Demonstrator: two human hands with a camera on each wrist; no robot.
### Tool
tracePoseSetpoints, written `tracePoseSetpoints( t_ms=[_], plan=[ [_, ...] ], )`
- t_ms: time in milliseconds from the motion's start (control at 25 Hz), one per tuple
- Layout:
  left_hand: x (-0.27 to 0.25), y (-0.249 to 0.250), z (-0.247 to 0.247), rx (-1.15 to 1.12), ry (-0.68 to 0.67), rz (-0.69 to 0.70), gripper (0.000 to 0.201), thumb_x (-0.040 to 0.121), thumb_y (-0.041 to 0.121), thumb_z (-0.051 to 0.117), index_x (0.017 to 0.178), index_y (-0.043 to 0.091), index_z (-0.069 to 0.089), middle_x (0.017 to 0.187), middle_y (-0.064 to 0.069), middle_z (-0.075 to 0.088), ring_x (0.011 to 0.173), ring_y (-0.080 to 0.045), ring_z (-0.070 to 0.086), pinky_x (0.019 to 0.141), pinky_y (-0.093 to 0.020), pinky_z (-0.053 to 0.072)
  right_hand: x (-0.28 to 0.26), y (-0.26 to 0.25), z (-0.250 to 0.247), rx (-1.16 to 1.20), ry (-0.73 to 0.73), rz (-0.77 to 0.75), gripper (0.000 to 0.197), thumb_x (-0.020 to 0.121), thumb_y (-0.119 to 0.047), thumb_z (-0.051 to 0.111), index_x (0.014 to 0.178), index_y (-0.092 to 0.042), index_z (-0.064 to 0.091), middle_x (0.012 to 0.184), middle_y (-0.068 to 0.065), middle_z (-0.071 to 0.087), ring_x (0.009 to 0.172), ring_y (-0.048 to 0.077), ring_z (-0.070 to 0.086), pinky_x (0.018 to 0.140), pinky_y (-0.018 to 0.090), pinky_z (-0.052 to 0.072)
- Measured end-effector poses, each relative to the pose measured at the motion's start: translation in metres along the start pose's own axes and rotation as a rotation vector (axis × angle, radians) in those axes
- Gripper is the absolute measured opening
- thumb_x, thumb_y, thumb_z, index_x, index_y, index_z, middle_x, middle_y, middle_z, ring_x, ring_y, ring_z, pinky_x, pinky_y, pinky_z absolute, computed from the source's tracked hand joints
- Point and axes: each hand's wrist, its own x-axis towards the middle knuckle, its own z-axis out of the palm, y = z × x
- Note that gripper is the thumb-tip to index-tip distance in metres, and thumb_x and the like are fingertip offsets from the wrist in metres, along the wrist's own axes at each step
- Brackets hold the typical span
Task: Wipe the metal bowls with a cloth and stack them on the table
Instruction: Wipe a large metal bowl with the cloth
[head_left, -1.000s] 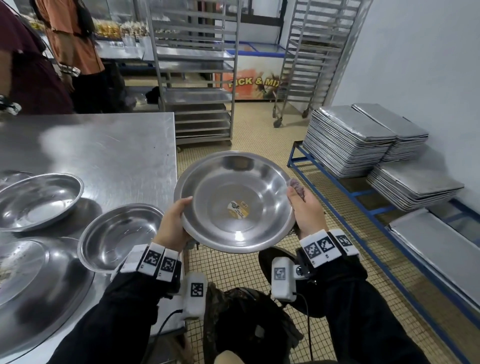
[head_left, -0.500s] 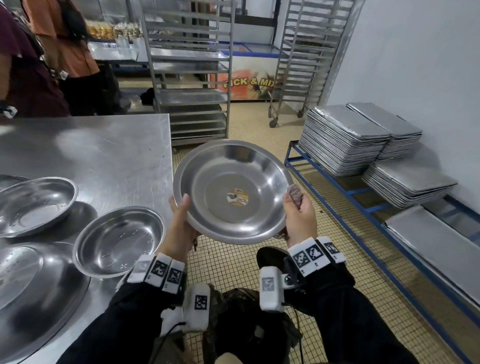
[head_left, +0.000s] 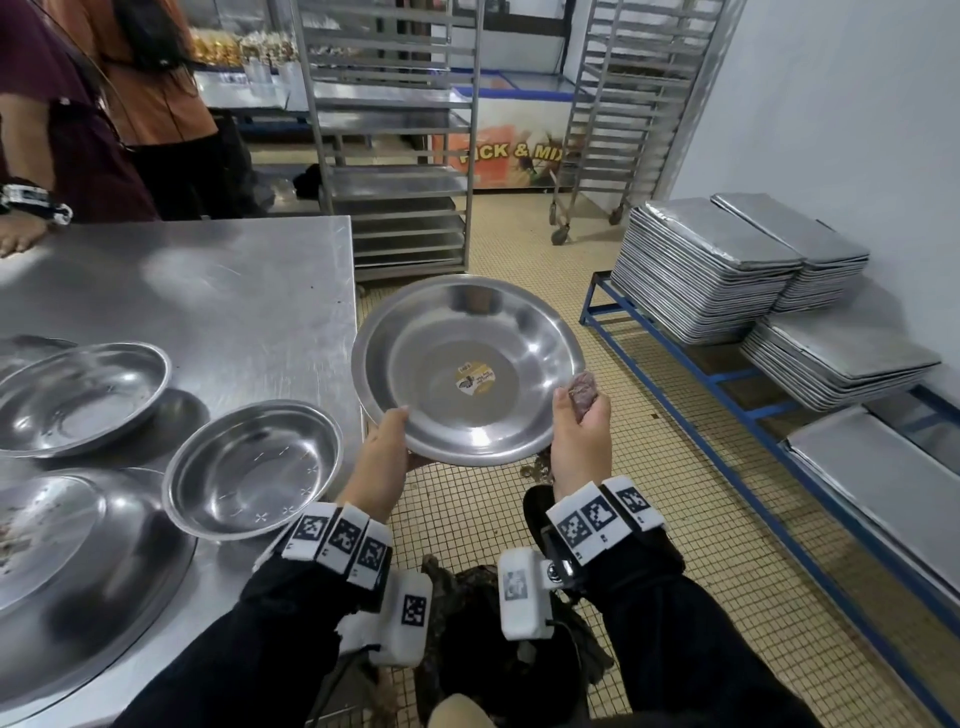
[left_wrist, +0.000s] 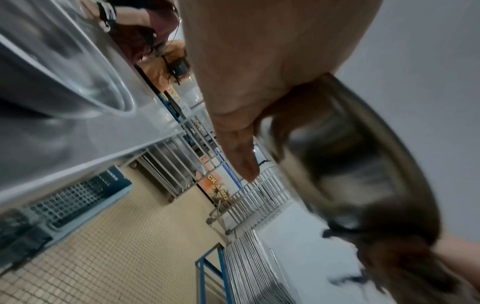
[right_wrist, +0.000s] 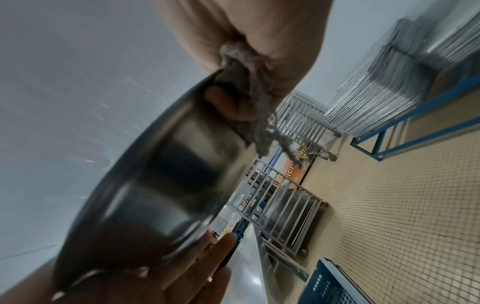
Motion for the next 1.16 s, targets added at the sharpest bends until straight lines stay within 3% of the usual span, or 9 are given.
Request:
tracePoseSetpoints(
  t_ms=[80,240,440,560,760,840,960,1040,1160],
  plan=[
    [0.002,-0.002,-0.003,0.009,-0.085,0.015,0.043,0.101,0.040,0.038,0.111,0.005,0.060,0.083,-0.005,0.071,0.072,-0.015,0.067,0.067,-0.027,0.051,0.001,0.000,-0.002,-0.018,0.011,-0.001,0.021,0.096,-0.029,0.051,0.111,-0.015,0.047,0.097,-0.002,0.058,0.082,0.007,0.057,0.062,0.019,0.042],
    [0.017,0.005,-0.034,-0.312,-0.159,0.198,0.058,0.099,0.046,0.036,0.136,0.003,0.048,0.121,-0.022,0.062,0.107,-0.033,0.062,0.092,-0.047,0.052,0.018,-0.008,-0.020,-0.081,-0.095,0.007,0.016,0.093,-0.033,0.055,0.104,-0.021,0.057,0.098,0.003,0.063,0.091,0.021,0.062,0.076,0.035,0.052],
    [0.023,0.003,-0.040,-0.330,-0.041,0.072,0.039,0.093,0.035,0.046,0.111,0.011,0.069,0.105,-0.017,0.066,0.100,-0.034,0.060,0.096,-0.048,0.044,0.023,-0.014,-0.023,-0.086,-0.134,-0.002,0.019,0.095,-0.037,0.050,0.106,-0.024,0.058,0.098,0.001,0.065,0.091,0.021,0.063,0.080,0.038,0.052],
    [0.017,0.003,-0.023,-0.061,-0.025,-0.018,0.044,0.090,0.042,0.044,0.095,0.006,0.068,0.086,-0.016,0.064,0.086,-0.034,0.055,0.078,-0.043,0.045,0.015,-0.013,-0.012,-0.034,-0.031,-0.031,0.019,0.098,-0.034,0.045,0.108,-0.020,0.051,0.094,-0.002,0.061,0.085,0.016,0.060,0.065,0.027,0.046],
    [0.011,0.004,0.004,0.231,-0.262,-0.102,0.032,0.104,0.026,0.028,0.107,0.013,0.057,0.100,-0.011,0.071,0.073,-0.009,0.070,0.055,-0.013,0.049,0.003,-0.002,0.007,0.016,0.046,-0.002,0.020,0.097,-0.028,0.050,0.110,-0.014,0.044,0.093,-0.004,0.056,0.078,0.006,0.056,0.059,0.017,0.044],
    [0.013,0.004,-0.001,0.224,-0.266,-0.077,0.030,0.102,0.037,0.038,0.109,0.015,0.058,0.104,-0.007,0.070,0.083,-0.013,0.070,0.062,-0.016,0.053,0.005,-0.003,0.004,-0.003,0.037,0.000,0.019,0.096,-0.026,0.052,0.109,-0.013,0.045,0.094,-0.002,0.056,0.078,0.007,0.057,0.059,0.018,0.044],
    [0.019,0.005,-0.021,-0.077,-0.191,0.027,0.077,0.084,0.063,0.054,0.138,0.010,0.040,0.125,-0.017,0.061,0.105,-0.033,0.065,0.081,-0.047,0.057,0.017,-0.008,-0.011,-0.019,0.011,0.038,0.015,0.093,-0.026,0.055,0.103,-0.016,0.051,0.098,0.004,0.061,0.087,0.021,0.063,0.073,0.036,0.055],
    [0.022,0.010,-0.033,-0.220,-0.174,0.117,0.065,0.097,0.054,0.037,0.140,0.006,0.042,0.129,-0.026,0.055,0.111,-0.040,0.059,0.092,-0.058,0.049,0.024,-0.009,-0.019,-0.050,-0.076,0.047,0.014,0.090,-0.028,0.058,0.101,-0.019,0.057,0.099,0.006,0.064,0.091,0.024,0.064,0.082,0.045,0.055],
    [0.022,0.013,-0.042,-0.329,-0.098,0.079,0.044,0.104,0.031,0.030,0.130,0.007,0.056,0.119,-0.019,0.063,0.114,-0.037,0.057,0.100,-0.050,0.045,0.021,-0.010,-0.017,-0.084,-0.163,0.020,0.016,0.091,-0.032,0.056,0.103,-0.021,0.058,0.098,0.005,0.065,0.091,0.024,0.064,0.083,0.044,0.054]
  ],
)
